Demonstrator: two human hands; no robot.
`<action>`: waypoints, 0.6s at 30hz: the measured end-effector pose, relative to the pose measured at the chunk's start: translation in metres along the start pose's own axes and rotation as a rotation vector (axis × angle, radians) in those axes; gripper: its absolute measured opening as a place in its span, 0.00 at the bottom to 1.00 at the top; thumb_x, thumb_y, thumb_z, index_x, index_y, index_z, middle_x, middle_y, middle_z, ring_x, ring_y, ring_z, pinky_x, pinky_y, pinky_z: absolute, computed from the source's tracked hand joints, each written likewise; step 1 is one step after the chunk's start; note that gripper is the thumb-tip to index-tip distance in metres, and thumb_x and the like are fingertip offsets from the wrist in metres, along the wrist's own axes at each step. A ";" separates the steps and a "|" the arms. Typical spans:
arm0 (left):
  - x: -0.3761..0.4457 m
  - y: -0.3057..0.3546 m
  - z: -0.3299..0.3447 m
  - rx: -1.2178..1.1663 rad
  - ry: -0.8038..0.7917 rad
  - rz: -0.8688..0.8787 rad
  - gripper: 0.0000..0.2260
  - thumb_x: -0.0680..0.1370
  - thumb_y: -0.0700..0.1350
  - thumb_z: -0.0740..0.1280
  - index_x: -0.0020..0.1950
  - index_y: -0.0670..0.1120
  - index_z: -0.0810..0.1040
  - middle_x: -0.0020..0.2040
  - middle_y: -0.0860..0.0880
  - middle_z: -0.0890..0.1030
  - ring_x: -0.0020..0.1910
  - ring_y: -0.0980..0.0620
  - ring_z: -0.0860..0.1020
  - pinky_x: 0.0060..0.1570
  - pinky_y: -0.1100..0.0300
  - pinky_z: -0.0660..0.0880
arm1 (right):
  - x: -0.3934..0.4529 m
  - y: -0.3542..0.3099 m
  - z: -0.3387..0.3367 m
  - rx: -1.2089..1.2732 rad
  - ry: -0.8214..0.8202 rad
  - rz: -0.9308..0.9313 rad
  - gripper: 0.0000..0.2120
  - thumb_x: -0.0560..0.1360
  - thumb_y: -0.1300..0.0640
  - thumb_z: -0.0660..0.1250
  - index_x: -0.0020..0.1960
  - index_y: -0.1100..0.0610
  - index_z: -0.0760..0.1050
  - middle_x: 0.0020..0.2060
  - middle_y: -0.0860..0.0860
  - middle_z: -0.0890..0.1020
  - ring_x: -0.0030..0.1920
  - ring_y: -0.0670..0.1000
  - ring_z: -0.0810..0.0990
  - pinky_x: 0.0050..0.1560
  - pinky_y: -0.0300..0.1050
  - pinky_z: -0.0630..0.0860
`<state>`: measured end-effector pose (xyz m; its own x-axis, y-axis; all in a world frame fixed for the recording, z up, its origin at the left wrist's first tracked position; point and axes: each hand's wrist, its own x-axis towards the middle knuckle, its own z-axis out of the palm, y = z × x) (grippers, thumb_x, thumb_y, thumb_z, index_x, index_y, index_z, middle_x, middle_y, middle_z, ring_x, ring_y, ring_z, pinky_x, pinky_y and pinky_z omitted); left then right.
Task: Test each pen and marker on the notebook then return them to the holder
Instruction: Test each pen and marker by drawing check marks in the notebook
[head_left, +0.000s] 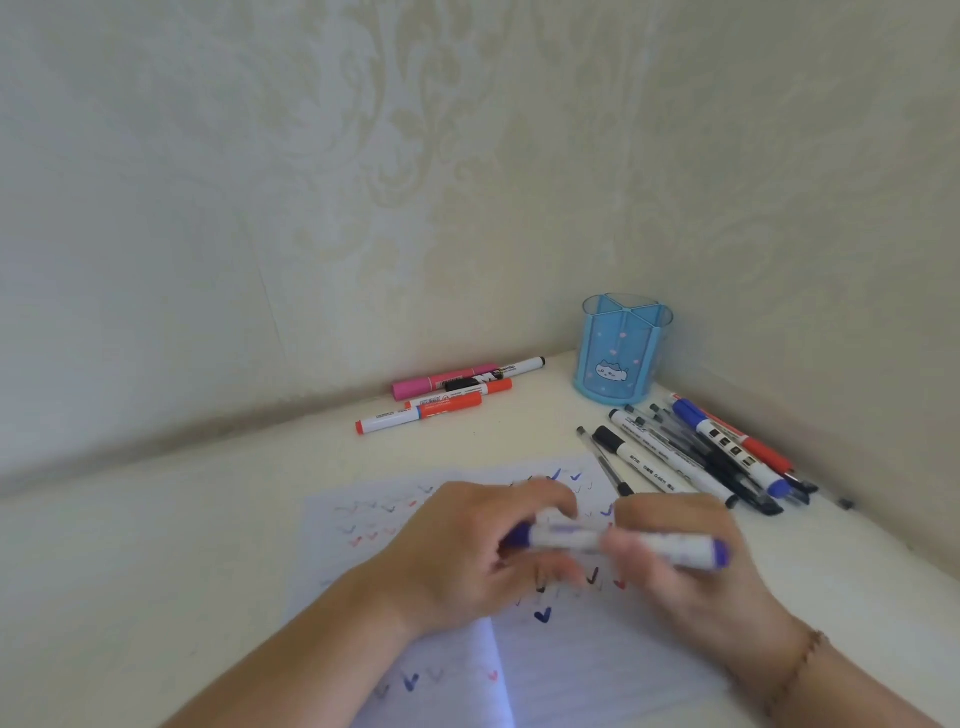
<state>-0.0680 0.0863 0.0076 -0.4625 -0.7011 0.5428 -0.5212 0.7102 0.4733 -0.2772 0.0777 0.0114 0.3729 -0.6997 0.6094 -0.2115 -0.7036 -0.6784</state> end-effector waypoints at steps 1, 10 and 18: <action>0.000 -0.003 -0.003 -0.056 0.068 -0.033 0.12 0.76 0.61 0.66 0.52 0.56 0.74 0.30 0.52 0.71 0.27 0.58 0.64 0.28 0.66 0.63 | 0.000 -0.001 -0.003 0.083 0.097 0.073 0.33 0.72 0.33 0.64 0.28 0.63 0.67 0.24 0.57 0.64 0.26 0.57 0.62 0.25 0.47 0.60; 0.009 0.000 0.002 0.126 0.171 0.114 0.14 0.79 0.53 0.65 0.53 0.42 0.79 0.44 0.50 0.79 0.41 0.52 0.76 0.40 0.58 0.74 | 0.004 0.000 0.006 0.132 0.057 0.228 0.27 0.69 0.33 0.66 0.28 0.56 0.68 0.24 0.50 0.67 0.28 0.44 0.65 0.30 0.37 0.62; 0.009 0.004 0.009 0.358 0.061 0.115 0.13 0.84 0.50 0.55 0.50 0.44 0.75 0.38 0.49 0.71 0.36 0.49 0.67 0.38 0.54 0.69 | 0.003 0.004 0.012 0.061 -0.105 0.173 0.23 0.74 0.45 0.65 0.29 0.60 0.65 0.24 0.53 0.66 0.27 0.43 0.62 0.28 0.33 0.59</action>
<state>-0.0809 0.0829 0.0079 -0.4946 -0.6056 0.6235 -0.6911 0.7090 0.1404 -0.2660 0.0737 0.0057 0.4289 -0.7904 0.4375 -0.2268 -0.5630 -0.7948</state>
